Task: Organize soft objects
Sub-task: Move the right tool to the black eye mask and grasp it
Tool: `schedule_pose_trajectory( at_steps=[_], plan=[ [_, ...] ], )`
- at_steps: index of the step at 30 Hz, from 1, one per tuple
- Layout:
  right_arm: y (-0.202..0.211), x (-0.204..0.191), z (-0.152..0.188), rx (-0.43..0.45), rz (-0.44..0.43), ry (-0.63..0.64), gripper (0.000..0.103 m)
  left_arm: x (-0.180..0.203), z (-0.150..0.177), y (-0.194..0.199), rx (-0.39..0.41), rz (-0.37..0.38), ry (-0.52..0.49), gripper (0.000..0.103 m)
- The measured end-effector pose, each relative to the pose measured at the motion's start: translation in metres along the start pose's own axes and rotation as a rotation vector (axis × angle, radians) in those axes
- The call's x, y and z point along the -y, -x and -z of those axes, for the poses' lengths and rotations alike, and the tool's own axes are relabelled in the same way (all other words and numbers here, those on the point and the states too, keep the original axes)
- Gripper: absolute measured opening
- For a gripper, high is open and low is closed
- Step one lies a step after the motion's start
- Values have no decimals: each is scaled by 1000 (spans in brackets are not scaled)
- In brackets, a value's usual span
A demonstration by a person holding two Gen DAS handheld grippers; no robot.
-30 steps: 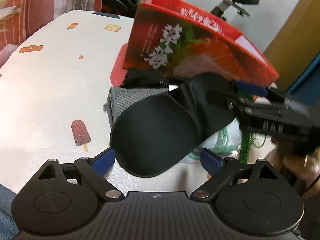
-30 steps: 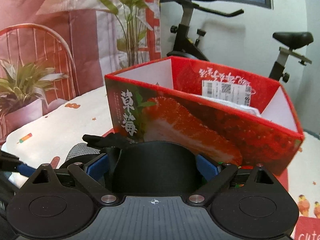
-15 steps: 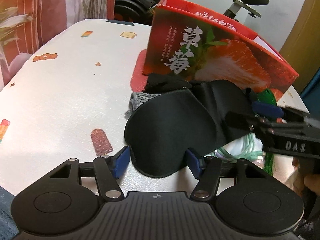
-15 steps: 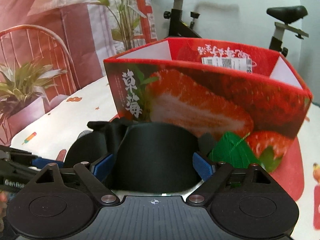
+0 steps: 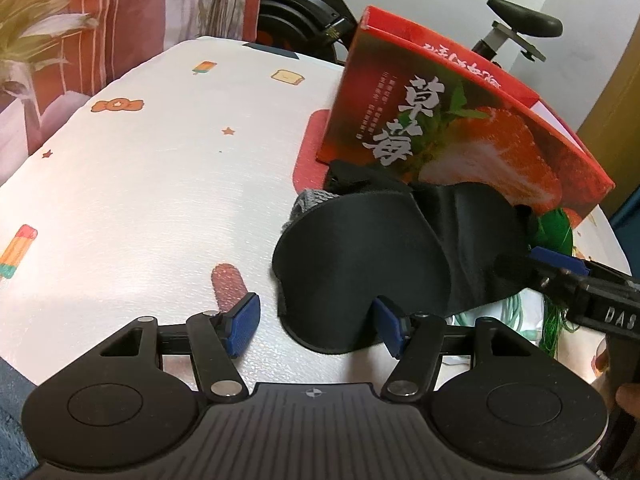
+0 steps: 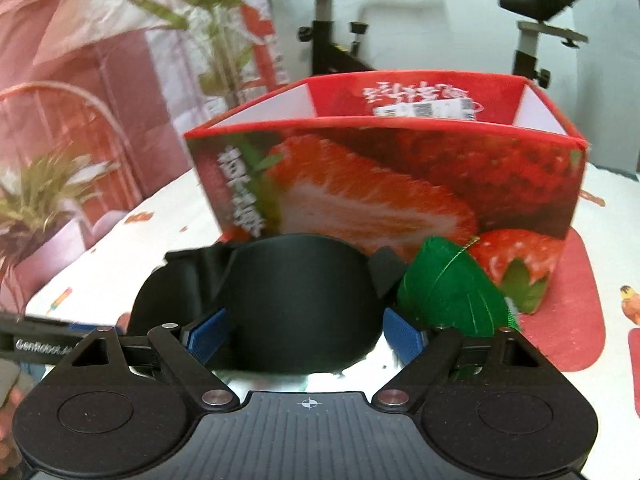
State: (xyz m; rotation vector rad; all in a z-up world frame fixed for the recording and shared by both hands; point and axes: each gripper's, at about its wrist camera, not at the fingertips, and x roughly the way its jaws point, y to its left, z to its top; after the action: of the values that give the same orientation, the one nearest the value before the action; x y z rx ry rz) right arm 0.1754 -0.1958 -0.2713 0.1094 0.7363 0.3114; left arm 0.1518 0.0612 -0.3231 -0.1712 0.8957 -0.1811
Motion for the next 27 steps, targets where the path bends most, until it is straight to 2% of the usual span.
schedule_pose_trajectory(
  at_steps=[9, 10, 15, 18, 22, 27],
  plan=[
    [-13, 9, -13, 19, -17, -27, 80, -2, -2, -1, 13, -2, -5, 66],
    [-13, 7, -13, 16, -16, -20, 73, -3, -2, -1, 14, 0, -3, 66],
    [-3, -9, -7, 42, 21, 58, 61, -3, -2, -2, 18, 2, -3, 66],
    [11, -20, -2, 86, 67, 129, 47, -2, -2, -2, 18, 1, -5, 66],
    [32, -23, 5, 139, 55, 128, 33, -5, -1, -1, 23, 11, 9, 66],
    [35, -12, 14, 112, 70, 74, 27, -11, -1, 1, 36, 52, 62, 70]
  ],
)
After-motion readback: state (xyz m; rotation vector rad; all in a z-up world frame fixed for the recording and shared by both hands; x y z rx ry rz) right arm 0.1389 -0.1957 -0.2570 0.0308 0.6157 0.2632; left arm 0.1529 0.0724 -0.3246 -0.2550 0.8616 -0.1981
